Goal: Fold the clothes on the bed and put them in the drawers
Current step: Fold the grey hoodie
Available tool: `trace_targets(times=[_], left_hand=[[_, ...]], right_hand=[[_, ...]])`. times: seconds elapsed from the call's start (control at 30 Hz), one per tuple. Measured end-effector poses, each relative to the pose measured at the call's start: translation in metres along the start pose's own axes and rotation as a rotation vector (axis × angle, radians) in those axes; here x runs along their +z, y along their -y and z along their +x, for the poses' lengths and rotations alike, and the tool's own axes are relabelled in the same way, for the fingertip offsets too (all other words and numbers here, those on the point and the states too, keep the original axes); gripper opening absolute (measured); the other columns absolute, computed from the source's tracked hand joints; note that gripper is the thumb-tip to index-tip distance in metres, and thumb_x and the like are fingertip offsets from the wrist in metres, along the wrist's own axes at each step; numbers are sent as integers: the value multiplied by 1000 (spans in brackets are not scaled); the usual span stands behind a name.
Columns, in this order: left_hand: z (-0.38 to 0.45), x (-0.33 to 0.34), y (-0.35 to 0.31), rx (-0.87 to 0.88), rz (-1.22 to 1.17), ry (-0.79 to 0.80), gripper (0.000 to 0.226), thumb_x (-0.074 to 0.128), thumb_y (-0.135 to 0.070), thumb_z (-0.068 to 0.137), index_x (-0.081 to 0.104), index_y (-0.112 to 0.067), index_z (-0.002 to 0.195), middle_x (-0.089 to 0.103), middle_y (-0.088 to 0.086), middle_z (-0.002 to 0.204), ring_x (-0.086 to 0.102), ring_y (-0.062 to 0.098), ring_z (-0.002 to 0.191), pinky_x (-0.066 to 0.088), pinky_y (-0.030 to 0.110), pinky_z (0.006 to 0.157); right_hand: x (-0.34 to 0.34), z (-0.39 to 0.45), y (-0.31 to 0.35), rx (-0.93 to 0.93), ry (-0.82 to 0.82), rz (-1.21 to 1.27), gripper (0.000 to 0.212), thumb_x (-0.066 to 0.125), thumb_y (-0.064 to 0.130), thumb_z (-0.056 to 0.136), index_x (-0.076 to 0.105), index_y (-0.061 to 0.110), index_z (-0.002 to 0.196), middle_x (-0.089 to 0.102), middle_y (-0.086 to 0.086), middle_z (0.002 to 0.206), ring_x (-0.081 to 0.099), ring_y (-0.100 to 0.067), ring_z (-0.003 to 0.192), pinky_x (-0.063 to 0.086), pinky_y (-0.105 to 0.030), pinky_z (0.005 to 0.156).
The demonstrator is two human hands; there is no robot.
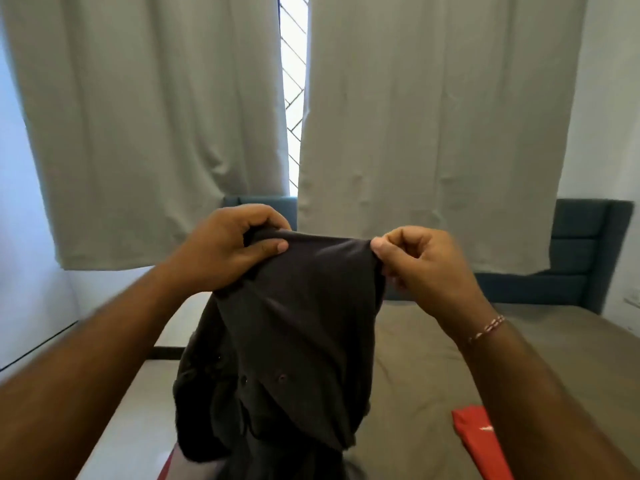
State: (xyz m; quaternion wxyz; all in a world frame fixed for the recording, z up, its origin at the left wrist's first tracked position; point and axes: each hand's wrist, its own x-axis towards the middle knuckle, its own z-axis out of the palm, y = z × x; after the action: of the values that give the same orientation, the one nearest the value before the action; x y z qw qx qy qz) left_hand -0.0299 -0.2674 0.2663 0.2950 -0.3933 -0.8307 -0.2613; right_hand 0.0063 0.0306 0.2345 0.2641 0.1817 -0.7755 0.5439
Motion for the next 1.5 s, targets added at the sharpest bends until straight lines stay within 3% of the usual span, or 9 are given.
trace_targets(times=[0.13, 0.3, 0.57, 0.8, 0.97, 1.1, 1.2, 1.33, 1.5], left_hand=[[-22, 16, 17, -68, 147, 153, 8, 70, -32, 94, 67, -36, 101, 68, -18, 94, 66, 4, 90, 51, 21, 80], [-106, 81, 49, -316, 146, 396, 7, 68, -27, 98, 69, -33, 103, 71, -11, 95, 61, 2, 87, 47, 25, 79], [-263, 166, 83, -959, 419, 138, 23, 62, -15, 89, 71, -19, 110, 64, 12, 115, 61, 34, 110, 53, 47, 97], [-364, 242, 28, -996, 14, 359, 12, 69, -16, 86, 71, -25, 92, 66, -8, 94, 65, 14, 89, 52, 31, 87], [-385, 281, 20, -1441, -376, 236, 9, 71, -13, 93, 68, -22, 94, 71, 2, 89, 65, 15, 72, 52, 30, 71], [-377, 281, 32, -1801, -751, -84, 13, 65, -35, 100, 65, -23, 105, 69, 11, 103, 68, 21, 73, 55, 33, 64], [-370, 278, 45, -1837, -941, -145, 32, 69, -48, 95, 64, -18, 106, 72, 8, 90, 69, 24, 72, 57, 34, 59], [-366, 279, 51, -1781, -890, -202, 7, 63, -5, 97, 57, -3, 99, 67, 21, 91, 70, 29, 73, 58, 39, 67], [-382, 228, 55, -1744, -850, -305, 21, 50, 0, 78, 60, -3, 96, 57, 17, 94, 54, 32, 84, 46, 46, 75]], right_hand=[[17, -7, -19, -10, -38, -225, 51, 51, 33, 106, 44, 14, 59, 41, 1, 55, 39, -14, 52, 34, -32, 55], [61, -74, -111, 360, 127, -83, 38, 60, 32, 102, 58, 19, 67, 57, 5, 60, 50, -13, 59, 43, -33, 61], [132, -265, -249, 631, 630, -431, 14, 77, 27, 88, 64, 23, 87, 65, -7, 105, 64, -23, 101, 51, -40, 98], [142, -299, -291, 588, 952, -836, 44, 67, 53, 88, 62, 39, 130, 7, -4, 171, 18, -33, 152, 33, -44, 120], [148, -296, -296, 547, 1121, -838, 68, 63, 53, 94, 45, 21, 152, 31, -4, 163, 31, -31, 146, 35, -42, 118], [157, -283, -260, 351, 1001, -312, 39, 73, 32, 94, 70, 21, 131, 66, 4, 132, 57, -13, 125, 43, -31, 111], [177, -283, -212, 262, 1089, 96, 26, 73, 31, 93, 77, 26, 118, 70, 16, 120, 61, 2, 115, 45, -15, 101], [214, -295, -193, 318, 1348, 255, 23, 71, 26, 95, 76, 21, 117, 72, 8, 123, 67, -6, 113, 51, -24, 101], [228, -284, -229, 388, 811, 119, 13, 76, 16, 89, 75, 18, 102, 72, -2, 113, 67, -19, 107, 54, -43, 99]])
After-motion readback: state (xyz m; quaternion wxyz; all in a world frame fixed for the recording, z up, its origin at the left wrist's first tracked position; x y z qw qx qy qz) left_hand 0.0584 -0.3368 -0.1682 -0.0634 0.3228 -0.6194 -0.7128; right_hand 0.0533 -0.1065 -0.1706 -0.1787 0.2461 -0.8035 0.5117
